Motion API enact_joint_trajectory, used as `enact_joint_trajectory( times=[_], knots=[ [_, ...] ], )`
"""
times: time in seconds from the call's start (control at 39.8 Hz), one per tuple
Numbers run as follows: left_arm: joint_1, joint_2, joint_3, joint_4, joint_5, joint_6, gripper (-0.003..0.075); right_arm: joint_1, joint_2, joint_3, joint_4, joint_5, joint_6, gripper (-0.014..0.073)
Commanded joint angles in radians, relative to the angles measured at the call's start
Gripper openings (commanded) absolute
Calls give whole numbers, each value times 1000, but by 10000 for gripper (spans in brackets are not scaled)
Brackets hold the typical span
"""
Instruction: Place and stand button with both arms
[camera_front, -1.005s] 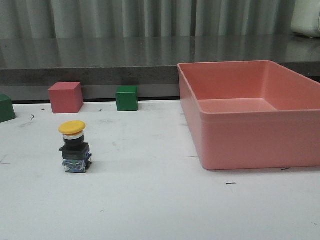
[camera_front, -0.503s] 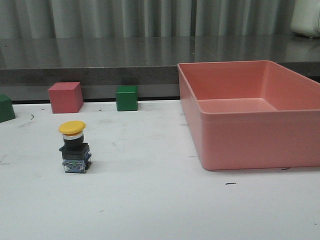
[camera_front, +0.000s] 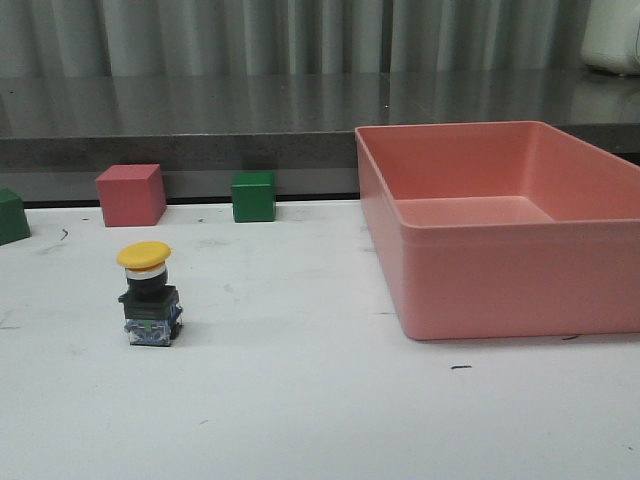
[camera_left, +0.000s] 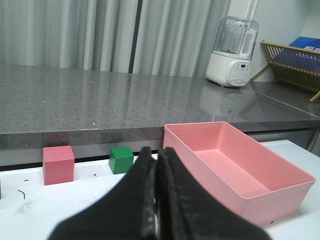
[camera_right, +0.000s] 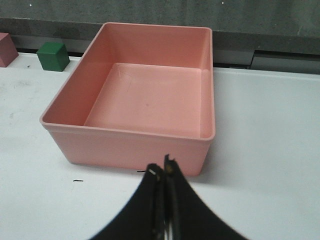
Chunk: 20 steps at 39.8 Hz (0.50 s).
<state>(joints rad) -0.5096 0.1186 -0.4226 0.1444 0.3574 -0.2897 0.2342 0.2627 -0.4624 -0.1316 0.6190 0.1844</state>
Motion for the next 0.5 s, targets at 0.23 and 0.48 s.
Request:
enact_joint_trajectory(
  times=[0.23, 0.48],
  knots=[
    [70, -61, 104, -205, -174, 222, -20, -4, 7, -26, -22, -78, -8, -62],
    [343, -145, 242, -231, -193, 222, -20, -4, 7, -26, -22, -78, -8, -62]
  ],
)
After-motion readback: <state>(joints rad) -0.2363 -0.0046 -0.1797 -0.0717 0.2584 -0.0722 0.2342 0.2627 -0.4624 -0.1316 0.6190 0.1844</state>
